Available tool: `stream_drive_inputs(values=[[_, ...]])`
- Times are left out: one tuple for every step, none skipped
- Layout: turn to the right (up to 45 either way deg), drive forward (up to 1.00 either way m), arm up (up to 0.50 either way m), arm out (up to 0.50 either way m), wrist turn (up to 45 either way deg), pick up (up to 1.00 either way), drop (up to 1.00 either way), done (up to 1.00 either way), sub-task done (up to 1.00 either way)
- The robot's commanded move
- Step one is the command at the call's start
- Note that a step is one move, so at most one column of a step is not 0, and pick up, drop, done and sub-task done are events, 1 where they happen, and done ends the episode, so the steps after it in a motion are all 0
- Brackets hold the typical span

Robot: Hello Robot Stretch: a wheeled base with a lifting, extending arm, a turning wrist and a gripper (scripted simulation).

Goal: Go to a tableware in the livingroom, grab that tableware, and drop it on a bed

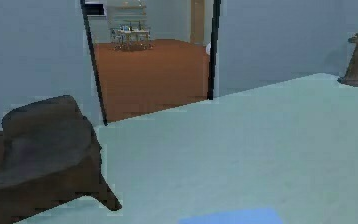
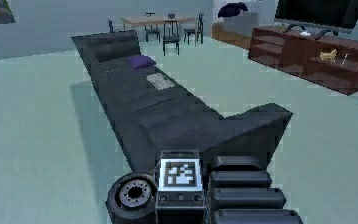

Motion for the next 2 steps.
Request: stream_drive_inputs(values=[[18.0,0.0,0.0,0.0,0.0,0.0,0.0,0.0,0.0],[0.0,1.0,0.0,0.0,0.0,0.0,0.0,0.0,0.0]])
